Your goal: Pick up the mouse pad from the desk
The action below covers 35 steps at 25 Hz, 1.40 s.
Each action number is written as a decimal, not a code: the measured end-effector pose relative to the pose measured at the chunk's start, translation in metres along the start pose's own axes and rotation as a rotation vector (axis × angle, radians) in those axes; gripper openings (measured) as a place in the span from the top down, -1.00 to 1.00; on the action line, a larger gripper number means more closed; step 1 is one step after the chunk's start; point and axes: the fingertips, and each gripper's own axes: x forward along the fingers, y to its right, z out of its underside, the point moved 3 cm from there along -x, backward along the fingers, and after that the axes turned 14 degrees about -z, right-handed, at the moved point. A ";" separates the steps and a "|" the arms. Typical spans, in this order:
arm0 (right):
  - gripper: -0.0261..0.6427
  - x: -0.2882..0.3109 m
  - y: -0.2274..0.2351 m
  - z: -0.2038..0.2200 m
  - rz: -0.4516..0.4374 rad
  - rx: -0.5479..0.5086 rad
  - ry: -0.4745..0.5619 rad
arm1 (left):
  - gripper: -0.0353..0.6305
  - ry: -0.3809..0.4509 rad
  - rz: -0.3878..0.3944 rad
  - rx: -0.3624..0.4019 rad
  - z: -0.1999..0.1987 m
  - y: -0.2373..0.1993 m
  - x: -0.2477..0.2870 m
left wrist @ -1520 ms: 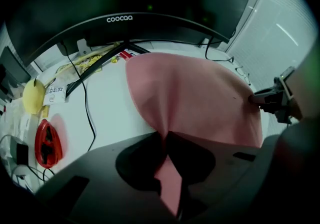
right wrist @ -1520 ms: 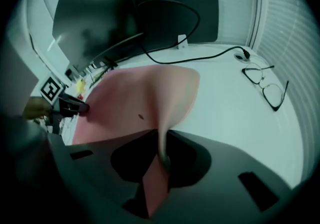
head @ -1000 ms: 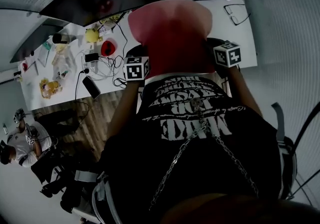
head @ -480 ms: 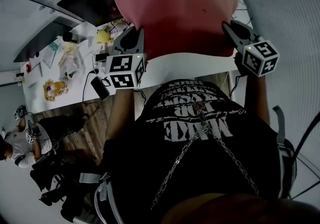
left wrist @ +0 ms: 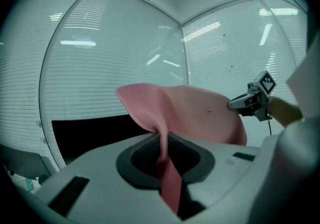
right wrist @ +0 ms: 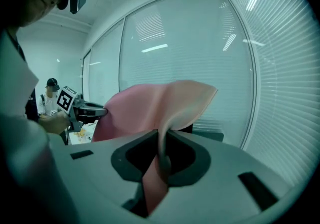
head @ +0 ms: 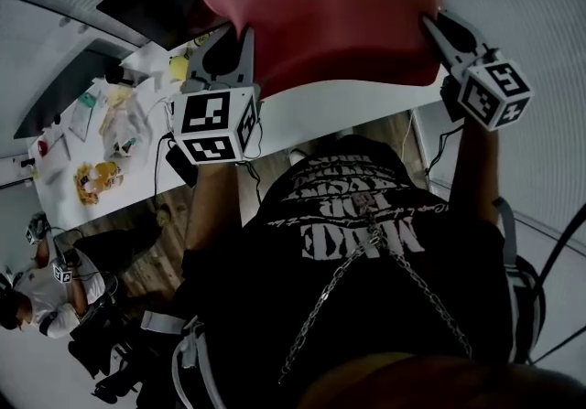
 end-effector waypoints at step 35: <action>0.73 0.090 0.133 0.305 -0.005 0.163 -0.640 | 0.67 -0.786 -0.189 -0.070 0.332 0.093 0.105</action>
